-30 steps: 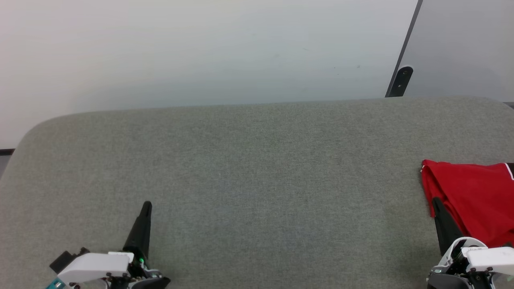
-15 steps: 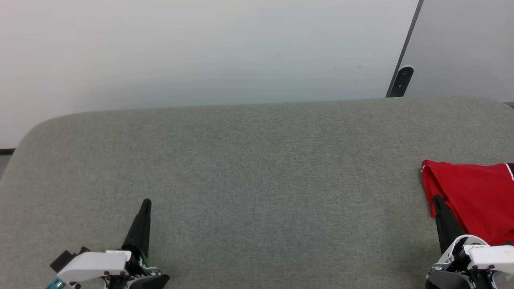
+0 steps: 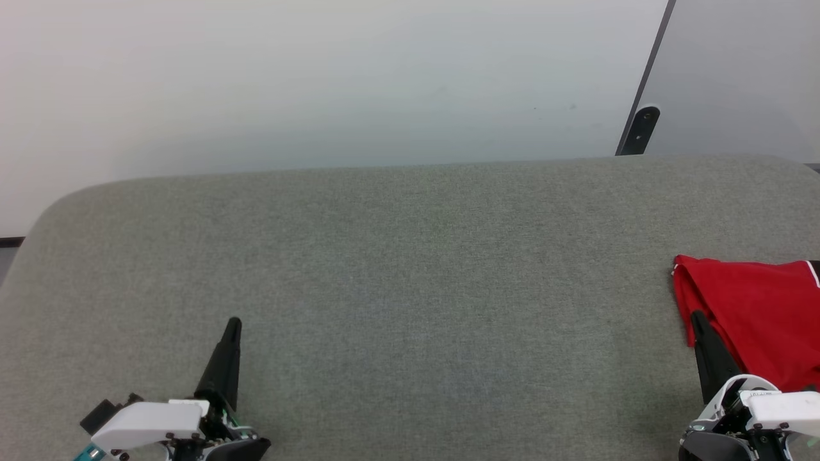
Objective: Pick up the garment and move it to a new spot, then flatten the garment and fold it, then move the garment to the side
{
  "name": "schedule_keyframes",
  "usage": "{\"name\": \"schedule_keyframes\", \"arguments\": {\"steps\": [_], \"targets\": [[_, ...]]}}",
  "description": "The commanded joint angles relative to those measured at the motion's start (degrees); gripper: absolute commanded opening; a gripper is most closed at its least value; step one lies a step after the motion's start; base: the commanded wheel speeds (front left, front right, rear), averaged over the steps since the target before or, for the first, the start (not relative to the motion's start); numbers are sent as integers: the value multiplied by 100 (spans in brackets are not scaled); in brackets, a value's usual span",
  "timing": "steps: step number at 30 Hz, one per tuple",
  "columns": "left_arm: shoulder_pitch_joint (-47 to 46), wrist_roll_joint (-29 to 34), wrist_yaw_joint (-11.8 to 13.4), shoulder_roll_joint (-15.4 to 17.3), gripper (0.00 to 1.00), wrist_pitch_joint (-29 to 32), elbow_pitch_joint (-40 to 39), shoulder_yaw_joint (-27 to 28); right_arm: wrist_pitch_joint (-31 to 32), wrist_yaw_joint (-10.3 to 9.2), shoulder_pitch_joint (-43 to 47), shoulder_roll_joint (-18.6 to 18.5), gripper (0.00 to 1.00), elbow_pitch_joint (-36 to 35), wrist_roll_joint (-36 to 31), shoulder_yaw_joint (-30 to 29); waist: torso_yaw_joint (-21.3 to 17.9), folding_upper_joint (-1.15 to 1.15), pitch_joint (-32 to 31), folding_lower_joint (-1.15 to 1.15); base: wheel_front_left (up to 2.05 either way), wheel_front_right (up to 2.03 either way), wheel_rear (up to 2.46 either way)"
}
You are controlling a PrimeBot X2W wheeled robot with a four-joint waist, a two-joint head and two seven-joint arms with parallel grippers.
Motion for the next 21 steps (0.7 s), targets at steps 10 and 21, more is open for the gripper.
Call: {"name": "schedule_keyframes", "arguments": {"steps": [10, 21], "targets": [[-60, 35, -28, -13, 0, 14, 6, 26, -3, -6, -24, 23, 0, 2, 15, -13, 0, 0, 0, 0, 0, 0, 0], [-61, 50, -28, -22, 0, 30, 6, 38, -1, -6, -24, 24, 0, 3, 13, -14, 0, 0, 0, 0, 0, 0, 0]]}}
